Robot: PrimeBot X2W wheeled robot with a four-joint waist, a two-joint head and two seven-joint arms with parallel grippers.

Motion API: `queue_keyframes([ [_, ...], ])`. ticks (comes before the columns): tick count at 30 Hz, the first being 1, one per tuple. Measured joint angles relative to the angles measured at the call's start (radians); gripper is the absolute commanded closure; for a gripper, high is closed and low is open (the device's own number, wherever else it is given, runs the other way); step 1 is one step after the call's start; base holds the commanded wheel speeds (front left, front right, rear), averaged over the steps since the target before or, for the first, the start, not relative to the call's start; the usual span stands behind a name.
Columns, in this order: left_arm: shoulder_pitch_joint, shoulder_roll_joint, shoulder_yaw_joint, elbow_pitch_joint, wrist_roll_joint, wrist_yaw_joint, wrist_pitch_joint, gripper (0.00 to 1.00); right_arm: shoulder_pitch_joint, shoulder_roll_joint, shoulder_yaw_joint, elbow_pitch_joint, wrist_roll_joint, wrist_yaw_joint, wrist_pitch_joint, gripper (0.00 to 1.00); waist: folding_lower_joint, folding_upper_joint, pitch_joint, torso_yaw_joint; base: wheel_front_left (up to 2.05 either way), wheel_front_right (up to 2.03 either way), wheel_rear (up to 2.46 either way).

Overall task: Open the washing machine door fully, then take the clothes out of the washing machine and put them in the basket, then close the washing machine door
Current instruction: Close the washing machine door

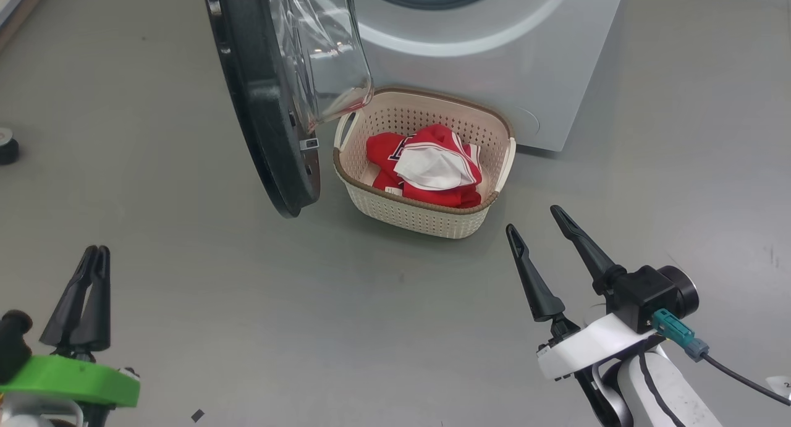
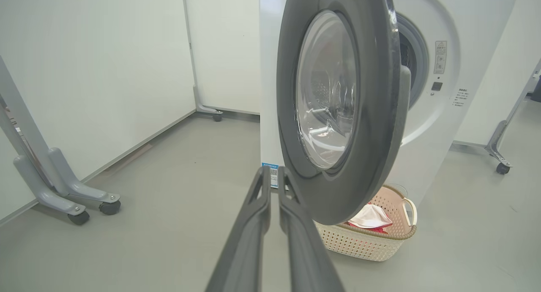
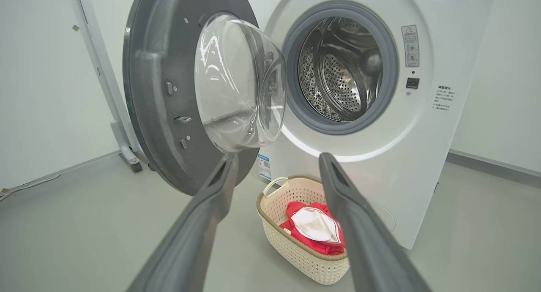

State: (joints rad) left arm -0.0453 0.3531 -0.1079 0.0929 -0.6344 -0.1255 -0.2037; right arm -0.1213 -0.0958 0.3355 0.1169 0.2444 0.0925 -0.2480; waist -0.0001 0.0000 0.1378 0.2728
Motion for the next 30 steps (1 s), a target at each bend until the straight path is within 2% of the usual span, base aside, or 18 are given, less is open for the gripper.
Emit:
queue_keyframes([
  [1,0.007,-0.005,0.0,0.008,0.01,0.0,-0.019,0.1,0.003,0.0,-0.001,-0.002,0.0,0.0,0.0,0.0,0.0,0.0,-0.002,-0.001,0.0,0.0,0.0],
  [2,0.013,-0.01,0.002,0.023,0.023,0.0,-0.041,0.0,0.005,0.001,-0.002,-0.002,0.0,0.0,0.0,0.0,0.0,0.0,-0.004,-0.002,0.0,0.0,0.0],
  [10,0.052,-0.055,-0.017,0.051,0.063,0.0,-0.053,0.0,0.008,0.005,-0.016,-0.013,0.0,-0.007,0.0,0.0,0.0,0.0,-0.02,-0.013,0.0,0.0,0.0],
  [17,0.052,-0.067,-0.016,0.051,0.093,0.0,-0.053,0.0,0.017,0.008,-0.02,-0.015,-0.001,-0.007,0.0,0.0,0.0,0.0,-0.021,-0.012,0.0,0.0,0.0],
  [30,0.051,-0.116,0.038,0.014,0.117,0.0,-0.053,0.0,0.028,0.016,-0.021,-0.02,-0.006,-0.007,0.0,0.0,0.0001,0.0,-0.013,-0.015,0.0,0.0,0.0],
])
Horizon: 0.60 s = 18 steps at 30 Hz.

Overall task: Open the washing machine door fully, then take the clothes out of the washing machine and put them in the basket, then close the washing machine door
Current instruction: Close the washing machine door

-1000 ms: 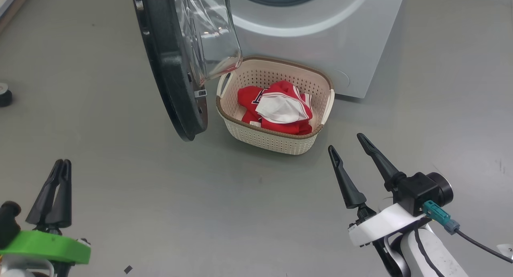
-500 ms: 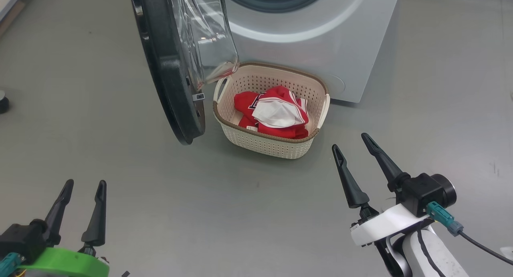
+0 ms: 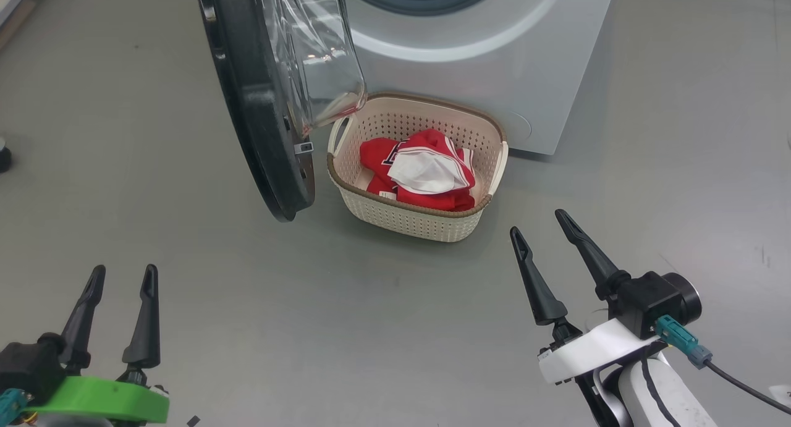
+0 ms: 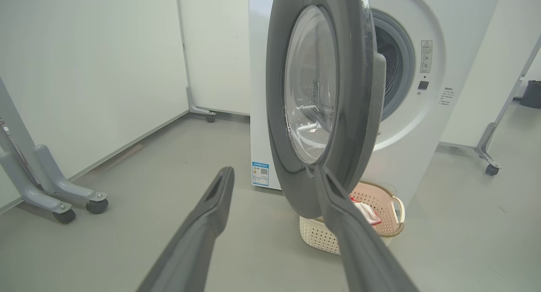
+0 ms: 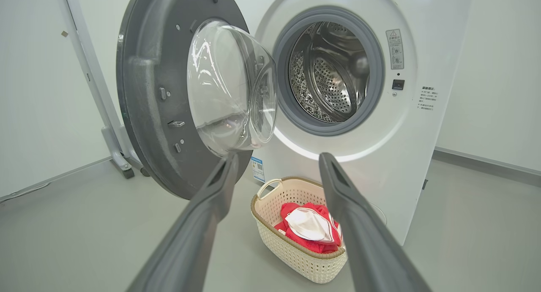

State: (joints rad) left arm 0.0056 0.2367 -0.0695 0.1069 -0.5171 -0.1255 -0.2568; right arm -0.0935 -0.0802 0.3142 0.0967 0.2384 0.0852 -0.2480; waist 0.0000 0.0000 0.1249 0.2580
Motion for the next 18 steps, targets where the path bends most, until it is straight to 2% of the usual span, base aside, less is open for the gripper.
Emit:
queue_keyframes([
  [5,0.0,-0.009,0.009,-0.015,0.001,0.0,0.0,0.0,0.0,0.001,0.0,-0.001,-0.002,0.0,0.0,0.0,-0.0001,0.0,0.006,-0.004,0.0,0.0,0.0],
  [7,0.0,-0.014,0.017,-0.02,0.001,0.0,0.0,0.22,0.0,0.002,0.005,-0.003,-0.002,0.0,0.0,0.0,0.0,0.0,0.01,-0.006,0.0,0.0,0.0],
  [8,0.0,-0.015,0.023,-0.022,0.001,0.0,0.0,0.53,0.0,0.002,0.007,-0.005,-0.002,0.001,0.0,0.0,0.0,0.0,0.013,-0.008,0.0,0.0,0.0],
  [10,0.0,-0.018,0.034,-0.027,-0.002,0.0,0.0,1.0,0.0,0.003,0.009,-0.007,-0.002,0.002,0.0,0.0,0.0,0.0,0.02,-0.011,0.0,0.0,0.0],
  [15,-0.002,-0.03,0.033,-0.041,-0.023,0.0,0.0,1.0,0.0,0.003,0.01,-0.011,-0.008,0.002,0.0,0.0,-0.0001,0.0,0.043,-0.02,0.0,0.0,0.0],
  [16,-0.003,-0.041,0.036,-0.043,-0.055,0.0,0.0,1.0,0.0,0.003,0.01,-0.011,-0.011,0.002,0.0,0.0,0.0,0.0,0.048,-0.022,0.0,0.0,0.0],
  [18,-0.009,-0.101,0.043,-0.041,-0.214,0.0,0.0,1.0,0.0,0.003,0.01,-0.014,-0.012,0.002,0.0,0.0,0.0,0.0,0.06,-0.026,0.0,0.0,0.0],
])
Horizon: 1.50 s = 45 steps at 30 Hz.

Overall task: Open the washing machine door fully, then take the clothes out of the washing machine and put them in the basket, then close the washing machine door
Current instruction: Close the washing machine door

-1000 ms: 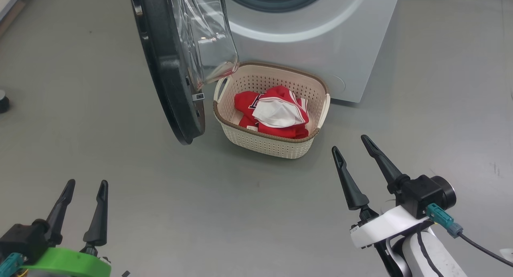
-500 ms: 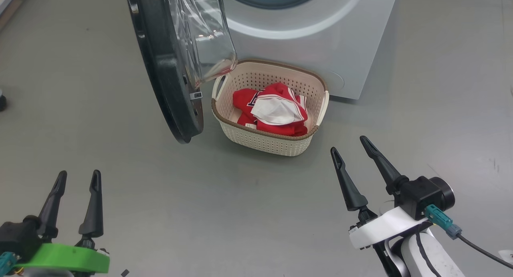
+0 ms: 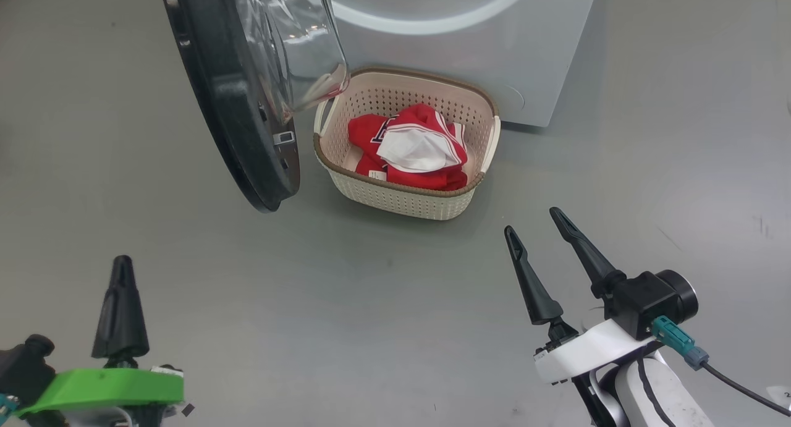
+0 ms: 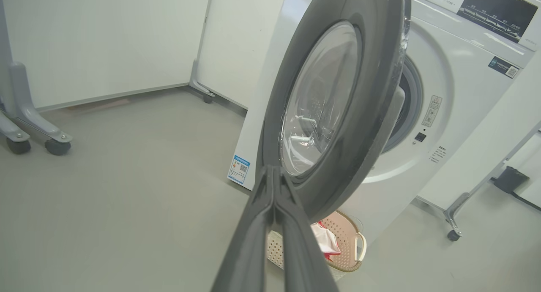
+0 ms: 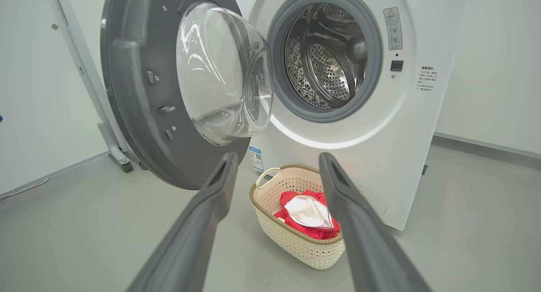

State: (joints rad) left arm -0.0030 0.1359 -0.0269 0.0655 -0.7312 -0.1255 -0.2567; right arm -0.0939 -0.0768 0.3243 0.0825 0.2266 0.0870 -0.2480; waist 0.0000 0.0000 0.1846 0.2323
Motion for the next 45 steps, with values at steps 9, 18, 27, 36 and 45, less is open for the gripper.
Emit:
queue_keyframes([
  [9,-0.108,-0.032,0.002,-0.039,-0.377,0.0,0.057,1.0,-0.021,0.0,0.003,-0.003,-0.009,0.008,0.0,0.0,0.0,0.0001,0.055,-0.019,0.0,0.0,0.0],
  [18,-0.203,-0.034,0.092,-0.03,-0.707,0.0,0.225,1.0,-0.045,0.0,0.006,-0.002,-0.011,0.009,0.0,0.0,0.0,0.0,0.084,-0.05,0.0,0.0,0.0],
  [27,-0.279,-0.027,0.146,0.006,-1.026,0.065,0.473,1.0,-0.065,0.002,0.009,-0.003,-0.015,0.012,0.0,0.0,0.0,0.0,0.114,-0.087,0.0,0.0,0.0],
  [36,-0.35,0.018,0.162,-0.021,-1.173,0.145,0.635,1.0,-0.085,0.004,0.006,-0.003,-0.018,0.016,0.0,0.0,0.0001,0.0,0.147,-0.118,0.0,0.0,0.0],
  [45,-0.388,0.045,0.152,-0.027,-1.197,0.184,0.721,1.0,-0.089,0.006,0.004,-0.002,-0.018,0.017,-0.001,0.0,0.0001,0.0,0.162,-0.14,0.0,0.0,0.0],
])
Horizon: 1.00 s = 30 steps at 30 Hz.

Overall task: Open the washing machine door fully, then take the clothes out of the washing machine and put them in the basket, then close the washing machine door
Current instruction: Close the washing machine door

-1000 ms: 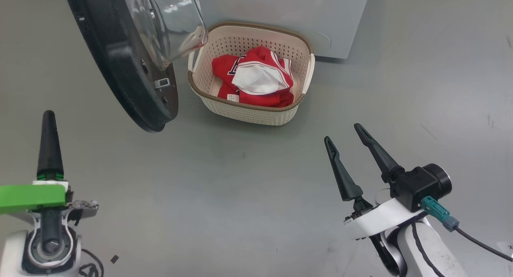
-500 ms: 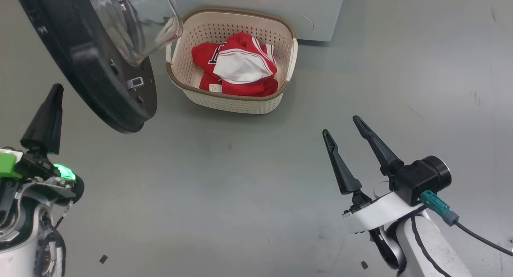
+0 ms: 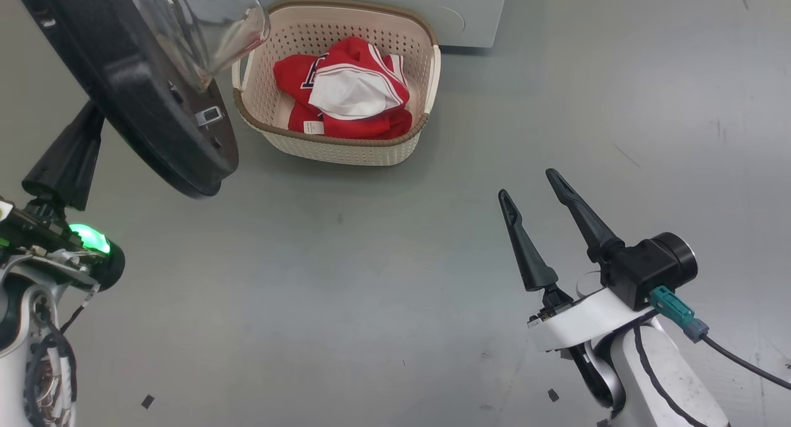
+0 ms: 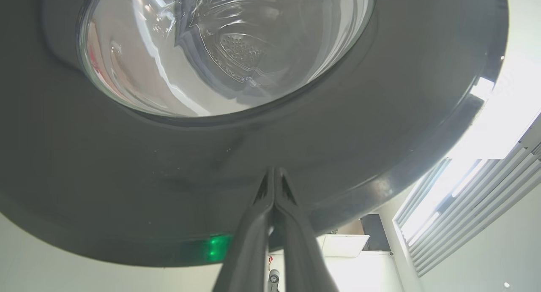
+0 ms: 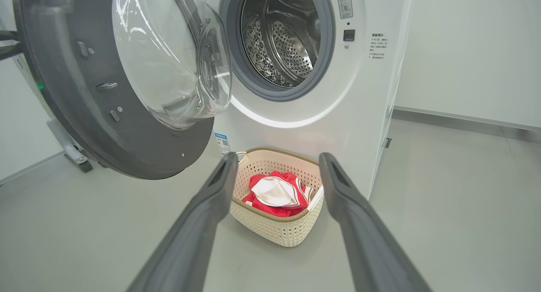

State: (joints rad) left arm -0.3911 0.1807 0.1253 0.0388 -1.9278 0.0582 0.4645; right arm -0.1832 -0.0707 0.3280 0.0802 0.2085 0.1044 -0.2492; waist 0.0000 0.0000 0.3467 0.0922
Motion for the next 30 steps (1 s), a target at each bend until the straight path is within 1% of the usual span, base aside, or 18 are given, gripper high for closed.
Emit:
queue_keyframes([
  [7,-0.042,-0.002,-0.011,-0.003,-0.023,0.017,0.011,1.0,-0.014,0.001,-0.003,0.0,-0.002,0.0,0.0,0.0,0.0,0.0,0.011,-0.025,0.0,0.0,0.0],
  [14,-0.095,-0.012,-0.045,-0.005,-0.023,0.03,0.016,1.0,-0.02,0.004,-0.025,-0.009,-0.002,-0.001,0.0,0.0,0.0,0.0,0.029,-0.062,0.0,0.0,0.0],
  [24,-0.17,-0.012,-0.07,0.019,-0.014,0.047,0.0,1.0,-0.036,0.008,-0.044,-0.027,-0.001,-0.003,-0.003,0.0,0.0,0.0,0.069,-0.138,0.0,0.0,0.0],
  [30,-0.224,-0.012,-0.092,0.044,0.024,0.051,-0.01,1.0,-0.046,0.009,-0.049,-0.038,0.001,-0.01,-0.004,0.0,0.0,0.0,0.096,-0.187,0.0,0.0,0.0],
])
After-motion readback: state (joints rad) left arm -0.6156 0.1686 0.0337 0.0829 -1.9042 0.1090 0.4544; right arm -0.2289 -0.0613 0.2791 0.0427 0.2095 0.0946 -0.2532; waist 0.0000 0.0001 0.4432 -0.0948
